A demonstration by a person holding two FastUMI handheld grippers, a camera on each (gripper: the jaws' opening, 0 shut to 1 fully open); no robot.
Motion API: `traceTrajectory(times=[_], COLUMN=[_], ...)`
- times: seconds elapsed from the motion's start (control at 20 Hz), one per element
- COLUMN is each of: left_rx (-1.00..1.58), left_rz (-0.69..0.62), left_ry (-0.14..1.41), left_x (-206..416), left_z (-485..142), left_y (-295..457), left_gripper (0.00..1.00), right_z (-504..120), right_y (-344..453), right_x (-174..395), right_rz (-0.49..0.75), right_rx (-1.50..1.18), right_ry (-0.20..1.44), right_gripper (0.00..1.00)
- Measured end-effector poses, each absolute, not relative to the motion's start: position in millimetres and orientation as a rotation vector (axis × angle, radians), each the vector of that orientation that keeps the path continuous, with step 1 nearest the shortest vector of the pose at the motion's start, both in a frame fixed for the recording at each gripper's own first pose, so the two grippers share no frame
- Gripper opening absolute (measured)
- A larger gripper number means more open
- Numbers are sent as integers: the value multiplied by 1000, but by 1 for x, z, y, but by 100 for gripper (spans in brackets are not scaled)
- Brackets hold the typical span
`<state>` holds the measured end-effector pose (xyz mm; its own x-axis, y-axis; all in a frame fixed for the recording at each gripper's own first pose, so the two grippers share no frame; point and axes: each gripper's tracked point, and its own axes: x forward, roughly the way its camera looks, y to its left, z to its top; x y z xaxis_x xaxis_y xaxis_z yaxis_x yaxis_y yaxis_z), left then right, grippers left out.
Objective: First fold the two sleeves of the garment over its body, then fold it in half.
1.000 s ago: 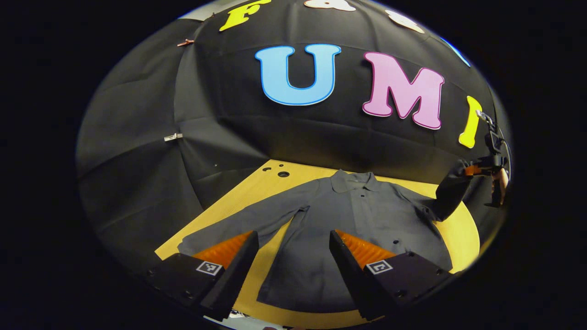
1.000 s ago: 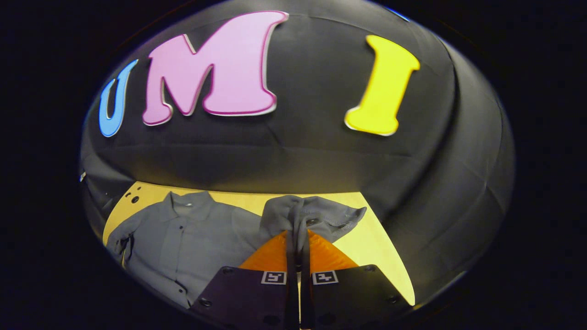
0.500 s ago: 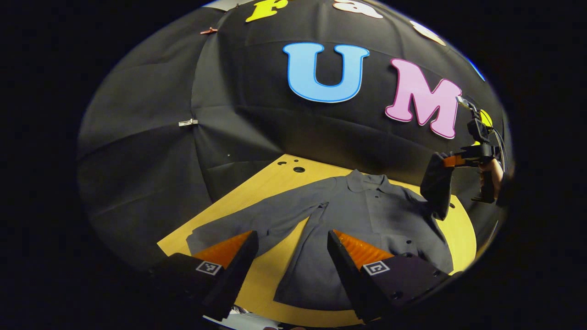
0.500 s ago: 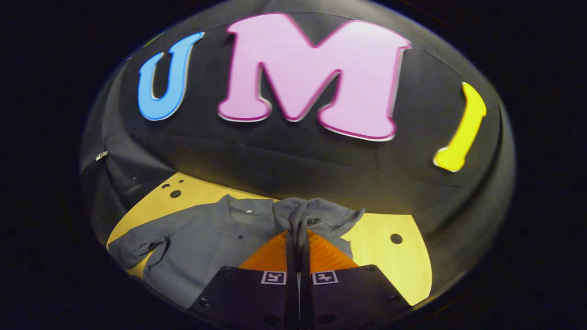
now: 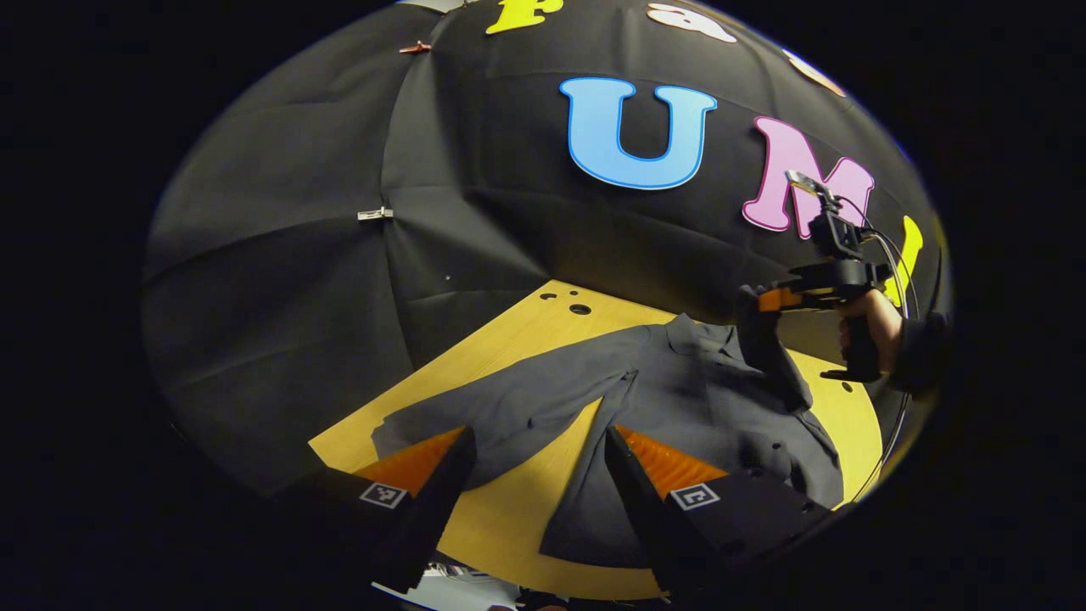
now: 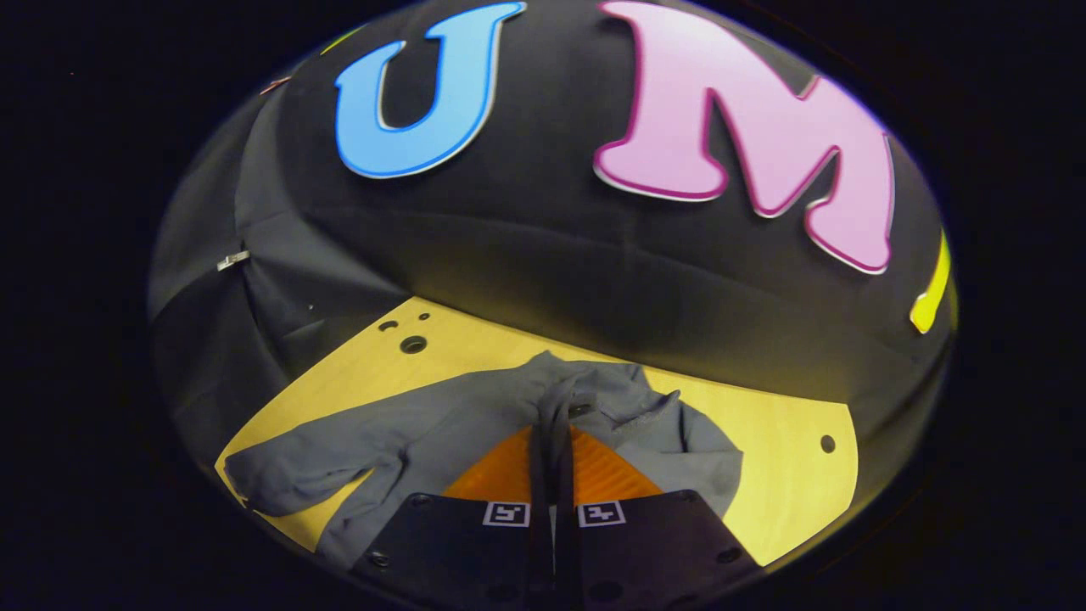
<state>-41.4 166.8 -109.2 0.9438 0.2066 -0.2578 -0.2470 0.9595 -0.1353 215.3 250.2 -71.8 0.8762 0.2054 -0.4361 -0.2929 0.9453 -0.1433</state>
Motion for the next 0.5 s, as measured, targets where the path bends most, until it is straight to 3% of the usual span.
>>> traceTrajectory(times=[0.15,0.2,0.25,0.3,0.5], left_rx=[-168,-177,-189,-201,-200], left_rz=[252,259,264,270,283], left_ry=[251,255,258,261,264], left_x=[-46,-48,-50,-53,-62], left_z=[-112,-114,-114,-116,-119], left_y=[174,176,176,175,173], left_gripper=[97,92,96,97,97], right_z=[-102,-111,-121,-131,-167], right_y=[291,304,316,324,356], right_x=[213,214,212,213,202], right_rz=[316,329,334,336,371], right_rx=[-204,-201,-209,-223,-228], right_ry=[487,505,519,536,615], right_gripper=[6,6,0,6,13])
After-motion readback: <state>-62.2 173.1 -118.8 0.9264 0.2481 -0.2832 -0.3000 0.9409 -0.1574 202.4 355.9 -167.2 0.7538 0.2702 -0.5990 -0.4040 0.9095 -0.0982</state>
